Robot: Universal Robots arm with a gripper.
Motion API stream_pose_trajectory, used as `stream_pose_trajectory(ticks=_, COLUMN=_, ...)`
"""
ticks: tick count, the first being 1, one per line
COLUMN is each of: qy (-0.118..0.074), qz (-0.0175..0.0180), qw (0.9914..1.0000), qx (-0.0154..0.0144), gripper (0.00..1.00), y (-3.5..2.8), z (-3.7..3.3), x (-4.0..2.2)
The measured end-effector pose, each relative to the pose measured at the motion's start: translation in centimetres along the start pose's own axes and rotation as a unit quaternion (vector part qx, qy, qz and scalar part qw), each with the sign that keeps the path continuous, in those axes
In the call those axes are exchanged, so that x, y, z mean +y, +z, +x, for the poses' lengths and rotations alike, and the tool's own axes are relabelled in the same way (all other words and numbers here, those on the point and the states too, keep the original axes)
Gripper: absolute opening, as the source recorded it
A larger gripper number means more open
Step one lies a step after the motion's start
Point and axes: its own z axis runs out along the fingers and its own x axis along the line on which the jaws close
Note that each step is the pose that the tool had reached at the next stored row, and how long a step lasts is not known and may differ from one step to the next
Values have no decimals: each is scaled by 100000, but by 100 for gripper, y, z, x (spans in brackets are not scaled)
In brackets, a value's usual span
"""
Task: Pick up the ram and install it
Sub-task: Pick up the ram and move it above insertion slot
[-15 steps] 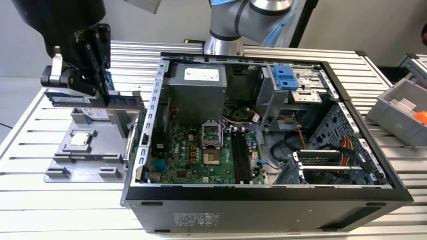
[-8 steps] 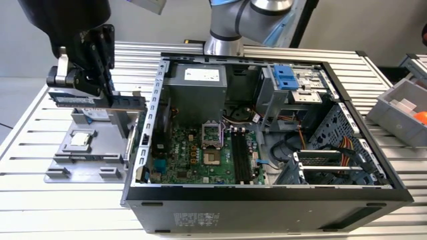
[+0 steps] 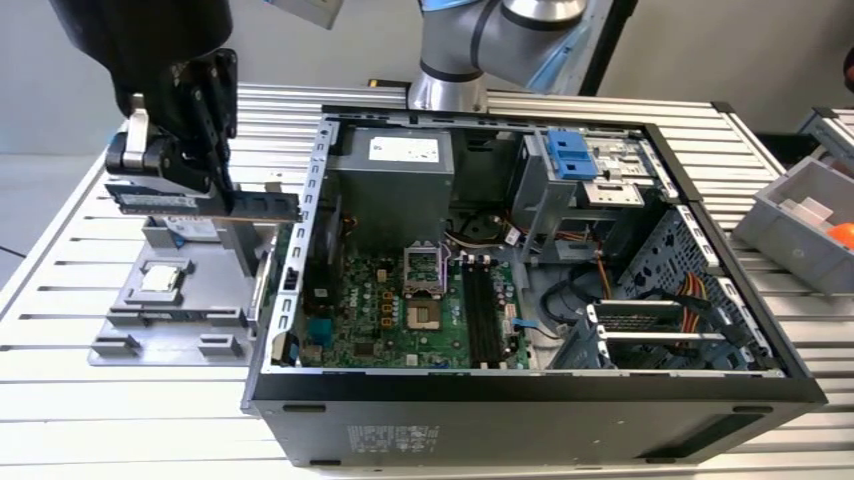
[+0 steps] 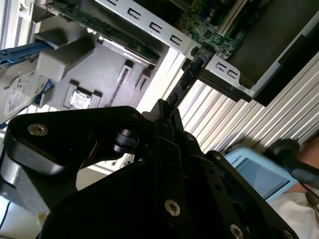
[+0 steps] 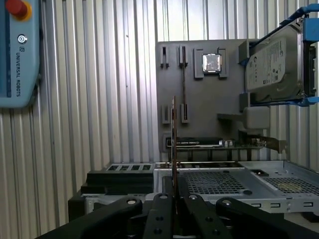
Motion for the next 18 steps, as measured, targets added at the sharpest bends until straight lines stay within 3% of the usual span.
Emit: stream_pose_trajectory(ticks=18, qy=-3, qz=-22, qw=100000, qx=-3, gripper=0, y=-3, z=-8, x=-146)
